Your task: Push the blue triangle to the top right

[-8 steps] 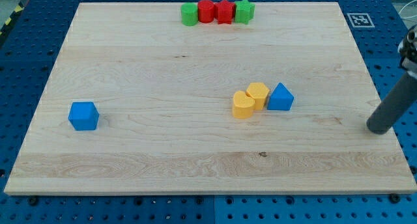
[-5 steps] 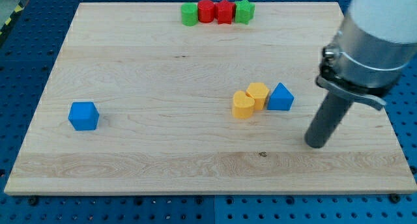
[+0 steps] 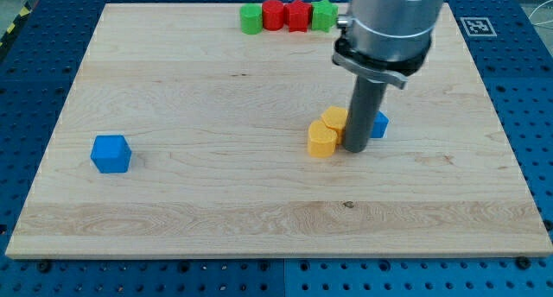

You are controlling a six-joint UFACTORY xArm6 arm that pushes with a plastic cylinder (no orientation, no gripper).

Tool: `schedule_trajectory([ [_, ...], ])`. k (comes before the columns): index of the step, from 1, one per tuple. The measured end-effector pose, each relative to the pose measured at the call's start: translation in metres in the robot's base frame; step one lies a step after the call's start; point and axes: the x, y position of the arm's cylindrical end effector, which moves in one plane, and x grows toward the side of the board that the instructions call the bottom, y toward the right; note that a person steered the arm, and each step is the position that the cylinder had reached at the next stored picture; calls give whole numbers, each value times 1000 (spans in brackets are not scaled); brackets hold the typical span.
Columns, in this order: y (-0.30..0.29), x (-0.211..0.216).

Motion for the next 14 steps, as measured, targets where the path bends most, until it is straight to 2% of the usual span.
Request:
schedule_trajectory([
  [2,8,-18],
  [6,87,-36],
  [12,104,-135],
  [14,127,-156],
])
